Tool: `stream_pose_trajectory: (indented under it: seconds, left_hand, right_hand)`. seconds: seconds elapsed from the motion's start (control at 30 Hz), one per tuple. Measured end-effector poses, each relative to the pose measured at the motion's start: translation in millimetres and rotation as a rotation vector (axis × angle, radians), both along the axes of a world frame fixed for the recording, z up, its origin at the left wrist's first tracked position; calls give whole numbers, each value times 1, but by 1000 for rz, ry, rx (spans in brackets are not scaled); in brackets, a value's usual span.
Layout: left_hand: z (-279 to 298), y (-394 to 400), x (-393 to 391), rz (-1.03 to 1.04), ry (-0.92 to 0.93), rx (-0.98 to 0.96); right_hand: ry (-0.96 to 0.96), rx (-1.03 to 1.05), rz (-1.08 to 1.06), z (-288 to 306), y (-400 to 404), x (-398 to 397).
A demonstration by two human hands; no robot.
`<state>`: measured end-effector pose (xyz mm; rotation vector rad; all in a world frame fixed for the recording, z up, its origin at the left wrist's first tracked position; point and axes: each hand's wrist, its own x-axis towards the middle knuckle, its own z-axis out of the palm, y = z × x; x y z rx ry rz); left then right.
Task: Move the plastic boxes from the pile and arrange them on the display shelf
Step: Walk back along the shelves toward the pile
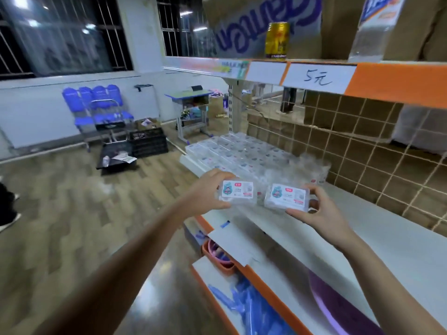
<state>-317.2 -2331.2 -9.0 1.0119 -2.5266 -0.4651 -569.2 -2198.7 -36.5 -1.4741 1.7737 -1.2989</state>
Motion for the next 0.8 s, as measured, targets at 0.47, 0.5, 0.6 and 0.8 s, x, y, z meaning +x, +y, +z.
stream_pose_trajectory:
  seconds: [0.47,0.5,0.6,0.8]
  left_hand:
    - [16,-207,22,-28,89,-47]
    - [16,-217,22,-36,86,-37]
    - [12,-249,21,-65,64,-21]
    - [4,-320,16,-192,58,-23]
  right_hand:
    - [236,-42,-82,38,-216,32]
    - [238,-35,-89,38,-224,34]
    - [284,4,-123,37,-246,39]
    - [301,74,-229,35,-286,52]
